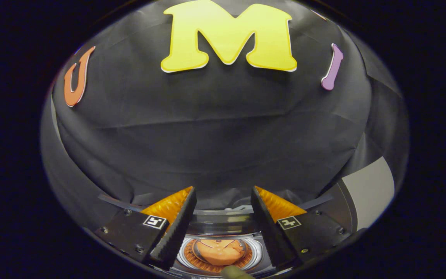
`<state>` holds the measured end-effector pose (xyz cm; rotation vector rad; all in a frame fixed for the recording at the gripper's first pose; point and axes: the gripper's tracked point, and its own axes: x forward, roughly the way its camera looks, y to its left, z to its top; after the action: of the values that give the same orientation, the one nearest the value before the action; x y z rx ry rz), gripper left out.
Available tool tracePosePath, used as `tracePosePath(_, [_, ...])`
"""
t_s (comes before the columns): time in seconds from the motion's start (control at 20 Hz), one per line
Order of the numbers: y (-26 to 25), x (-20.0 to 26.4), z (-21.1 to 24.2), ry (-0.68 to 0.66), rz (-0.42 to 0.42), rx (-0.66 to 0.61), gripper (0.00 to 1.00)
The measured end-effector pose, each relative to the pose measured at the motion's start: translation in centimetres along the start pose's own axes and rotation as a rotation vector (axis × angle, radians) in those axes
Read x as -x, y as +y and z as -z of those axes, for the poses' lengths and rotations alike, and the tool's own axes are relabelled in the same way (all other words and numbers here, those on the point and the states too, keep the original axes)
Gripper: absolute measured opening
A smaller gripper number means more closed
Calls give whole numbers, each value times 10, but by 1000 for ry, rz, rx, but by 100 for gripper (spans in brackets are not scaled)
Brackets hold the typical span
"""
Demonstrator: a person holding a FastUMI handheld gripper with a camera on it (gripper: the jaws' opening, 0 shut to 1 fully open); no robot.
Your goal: Put the clothes into the washing machine and then close the washing machine lid.
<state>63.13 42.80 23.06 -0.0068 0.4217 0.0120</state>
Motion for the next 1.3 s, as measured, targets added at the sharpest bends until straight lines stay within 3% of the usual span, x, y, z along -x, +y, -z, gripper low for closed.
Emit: tracePosePath(1.3, [-5, 75, 81, -44, -44, 29, 90])
